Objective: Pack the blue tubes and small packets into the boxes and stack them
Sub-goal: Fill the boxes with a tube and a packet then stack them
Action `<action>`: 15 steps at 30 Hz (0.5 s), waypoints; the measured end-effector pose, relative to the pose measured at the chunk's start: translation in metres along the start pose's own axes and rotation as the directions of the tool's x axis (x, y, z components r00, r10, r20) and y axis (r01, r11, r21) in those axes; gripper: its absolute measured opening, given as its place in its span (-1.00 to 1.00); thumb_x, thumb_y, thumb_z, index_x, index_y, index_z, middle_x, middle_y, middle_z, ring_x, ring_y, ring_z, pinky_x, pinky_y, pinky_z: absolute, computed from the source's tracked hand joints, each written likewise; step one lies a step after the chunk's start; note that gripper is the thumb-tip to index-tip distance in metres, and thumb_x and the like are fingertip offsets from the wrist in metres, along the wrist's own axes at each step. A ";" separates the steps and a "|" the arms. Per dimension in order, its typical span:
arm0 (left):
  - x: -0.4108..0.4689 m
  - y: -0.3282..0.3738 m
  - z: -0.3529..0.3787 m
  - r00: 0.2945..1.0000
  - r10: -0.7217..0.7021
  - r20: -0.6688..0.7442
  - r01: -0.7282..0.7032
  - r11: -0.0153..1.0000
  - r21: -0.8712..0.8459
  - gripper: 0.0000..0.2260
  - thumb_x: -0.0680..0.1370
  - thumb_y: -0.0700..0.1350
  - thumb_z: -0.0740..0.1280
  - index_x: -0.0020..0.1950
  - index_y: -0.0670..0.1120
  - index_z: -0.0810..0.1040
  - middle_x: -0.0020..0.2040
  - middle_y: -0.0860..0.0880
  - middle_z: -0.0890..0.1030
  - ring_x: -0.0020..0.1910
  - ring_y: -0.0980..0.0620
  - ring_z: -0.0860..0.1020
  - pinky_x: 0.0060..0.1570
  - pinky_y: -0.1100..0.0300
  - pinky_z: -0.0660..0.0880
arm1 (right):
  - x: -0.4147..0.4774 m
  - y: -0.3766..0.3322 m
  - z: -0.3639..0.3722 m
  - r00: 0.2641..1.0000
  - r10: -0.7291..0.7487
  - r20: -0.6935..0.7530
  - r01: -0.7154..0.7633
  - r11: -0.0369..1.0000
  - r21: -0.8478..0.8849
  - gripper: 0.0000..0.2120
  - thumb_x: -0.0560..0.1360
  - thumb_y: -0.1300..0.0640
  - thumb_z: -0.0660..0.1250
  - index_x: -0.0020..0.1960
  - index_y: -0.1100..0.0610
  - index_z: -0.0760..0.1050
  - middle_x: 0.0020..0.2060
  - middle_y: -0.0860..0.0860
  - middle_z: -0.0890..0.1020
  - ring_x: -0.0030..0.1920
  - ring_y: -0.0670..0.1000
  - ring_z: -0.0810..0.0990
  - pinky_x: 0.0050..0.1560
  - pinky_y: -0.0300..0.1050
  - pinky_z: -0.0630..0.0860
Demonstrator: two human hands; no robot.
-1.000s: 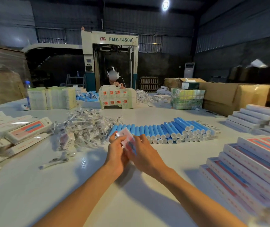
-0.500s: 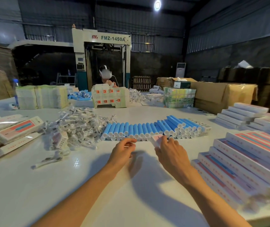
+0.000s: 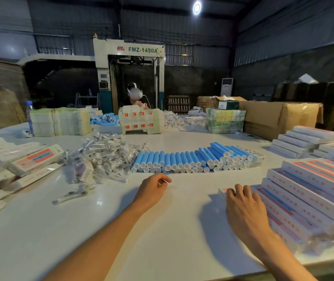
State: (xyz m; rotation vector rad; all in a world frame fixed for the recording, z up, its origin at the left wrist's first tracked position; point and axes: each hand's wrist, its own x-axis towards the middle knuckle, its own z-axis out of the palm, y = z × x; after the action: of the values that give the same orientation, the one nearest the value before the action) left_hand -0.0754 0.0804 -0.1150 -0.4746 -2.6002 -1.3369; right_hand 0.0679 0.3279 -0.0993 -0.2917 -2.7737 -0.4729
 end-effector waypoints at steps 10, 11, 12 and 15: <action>-0.002 -0.002 -0.003 1.000 0.026 0.003 -0.026 0.999 0.044 -0.75 0.65 -0.18 0.33 0.01 0.19 0.65 0.06 0.08 0.72 0.04 0.10 0.65 0.14 0.09 0.60 | 0.012 -0.002 -0.009 0.999 -0.006 -0.037 0.007 1.000 0.030 -0.72 0.71 -0.02 0.04 0.34 0.03 0.36 0.23 0.00 0.42 0.23 0.02 0.45 0.17 -0.12 0.48; -0.002 -0.002 -0.003 1.000 0.024 0.005 -0.024 0.999 0.044 -0.75 0.65 -0.19 0.33 0.01 0.19 0.66 0.05 0.08 0.72 0.04 0.10 0.66 0.15 0.08 0.60 | 0.014 -0.004 -0.011 0.999 -0.009 -0.039 0.010 1.000 0.027 -0.72 0.71 -0.05 0.06 0.34 0.03 0.36 0.24 0.01 0.41 0.24 0.03 0.44 0.16 -0.11 0.48; -0.002 -0.001 -0.002 1.000 0.022 0.005 -0.022 0.999 0.046 -0.75 0.65 -0.19 0.33 0.02 0.18 0.67 0.04 0.08 0.72 0.04 0.10 0.66 0.16 0.07 0.61 | 0.017 -0.007 -0.014 0.999 -0.014 -0.046 0.016 0.999 0.029 -0.71 0.71 -0.08 0.07 0.33 0.04 0.36 0.25 0.02 0.40 0.25 0.04 0.43 0.16 -0.11 0.47; -0.004 0.003 -0.001 1.000 0.022 0.008 -0.022 0.999 0.046 -0.76 0.65 -0.19 0.33 0.07 0.13 0.70 0.02 0.09 0.72 0.02 0.09 0.67 0.17 0.03 0.61 | 0.042 -0.027 -0.027 0.995 -0.051 -0.084 0.065 0.984 0.168 -0.64 0.69 -0.12 0.14 0.36 0.09 0.38 0.30 0.06 0.45 0.29 0.09 0.46 0.17 -0.04 0.48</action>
State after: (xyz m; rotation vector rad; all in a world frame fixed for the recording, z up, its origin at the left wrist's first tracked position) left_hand -0.0700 0.0803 -0.1132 -0.4997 -2.6176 -1.2683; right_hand 0.0295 0.3000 -0.0687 -0.1487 -2.7284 -0.2522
